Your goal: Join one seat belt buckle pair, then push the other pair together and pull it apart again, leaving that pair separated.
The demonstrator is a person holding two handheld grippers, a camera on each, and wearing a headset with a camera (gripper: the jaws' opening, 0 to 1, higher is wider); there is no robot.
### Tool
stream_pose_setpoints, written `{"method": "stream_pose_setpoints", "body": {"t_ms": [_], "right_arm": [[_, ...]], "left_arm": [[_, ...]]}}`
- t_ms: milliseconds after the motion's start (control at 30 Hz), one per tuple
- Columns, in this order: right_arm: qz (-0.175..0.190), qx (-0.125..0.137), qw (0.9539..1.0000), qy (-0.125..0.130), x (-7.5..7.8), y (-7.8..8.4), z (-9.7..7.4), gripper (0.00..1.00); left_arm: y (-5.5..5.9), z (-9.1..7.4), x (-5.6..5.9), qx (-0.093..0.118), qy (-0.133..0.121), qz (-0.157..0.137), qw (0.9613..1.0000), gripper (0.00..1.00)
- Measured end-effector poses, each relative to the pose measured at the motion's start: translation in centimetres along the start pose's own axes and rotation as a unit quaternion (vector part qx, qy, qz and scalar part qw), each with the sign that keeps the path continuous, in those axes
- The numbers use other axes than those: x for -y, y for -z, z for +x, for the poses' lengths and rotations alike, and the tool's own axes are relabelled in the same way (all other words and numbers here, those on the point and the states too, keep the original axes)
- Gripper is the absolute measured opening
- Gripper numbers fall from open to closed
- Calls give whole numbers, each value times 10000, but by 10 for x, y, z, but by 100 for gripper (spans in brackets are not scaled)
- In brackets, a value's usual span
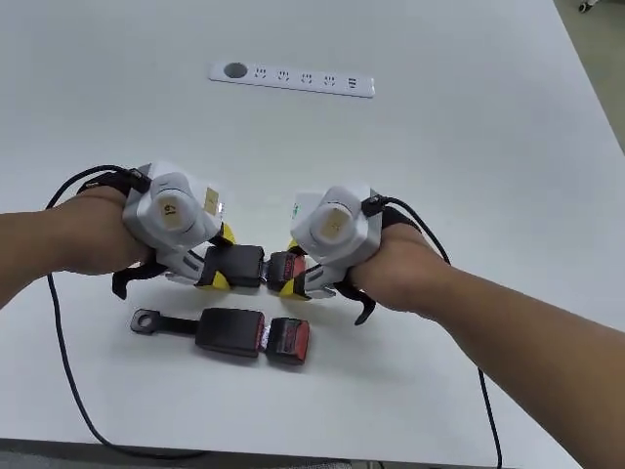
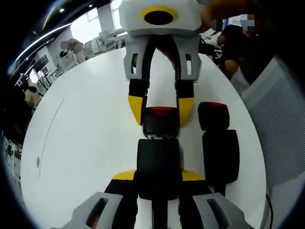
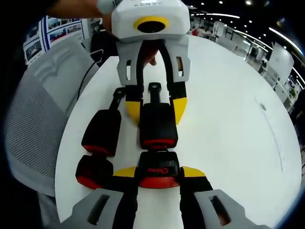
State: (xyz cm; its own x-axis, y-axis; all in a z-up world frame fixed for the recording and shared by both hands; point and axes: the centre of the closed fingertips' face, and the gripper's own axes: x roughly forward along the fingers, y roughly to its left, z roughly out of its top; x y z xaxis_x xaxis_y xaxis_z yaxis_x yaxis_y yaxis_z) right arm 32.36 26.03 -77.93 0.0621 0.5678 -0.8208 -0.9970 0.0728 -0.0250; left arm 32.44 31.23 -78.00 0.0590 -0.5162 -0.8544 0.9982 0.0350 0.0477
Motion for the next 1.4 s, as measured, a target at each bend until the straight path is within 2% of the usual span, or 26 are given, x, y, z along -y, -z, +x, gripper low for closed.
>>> {"method": "stream_pose_setpoints", "body": {"t_ms": [333,533,567,767,900,967,1067,1167,1233,1400], "right_arm": [[11,-22,10000,2,-1,-1,-2,30],[-11,-116,9999,2,0,12,-10,30],[174,13,9998,-73,0,10,-10,30],[7,-9,10000,-45,-1,11,-10,31],[-42,-86,9999,-42,-1,22,-19,31],[-34,-174,9998,5,4,35,-19,31],[-4,-185,9998,9,5,46,-31,31],[-44,-287,9996,24,2,65,-39,32],[-41,-330,9994,45,5,72,-43,32],[-24,-382,9992,68,2,87,-58,32]], "left_arm": [[0,0,0,-72,-33,-61,10000,32],[-1,-1,1,-12,-39,-103,9999,33],[-2,-1,1,-25,-33,-88,10000,33],[-2,-1,2,-79,-11,-17,10000,33],[-1,-1,1,-89,15,15,10000,33],[-1,-1,2,-79,15,1,10000,33],[-1,-1,1,-87,23,-21,10000,33],[-1,-1,1,-103,31,-2,9999,33],[-1,-1,1,-109,26,-1,9999,33],[0,-1,0,-106,39,-17,9999,34]]}}
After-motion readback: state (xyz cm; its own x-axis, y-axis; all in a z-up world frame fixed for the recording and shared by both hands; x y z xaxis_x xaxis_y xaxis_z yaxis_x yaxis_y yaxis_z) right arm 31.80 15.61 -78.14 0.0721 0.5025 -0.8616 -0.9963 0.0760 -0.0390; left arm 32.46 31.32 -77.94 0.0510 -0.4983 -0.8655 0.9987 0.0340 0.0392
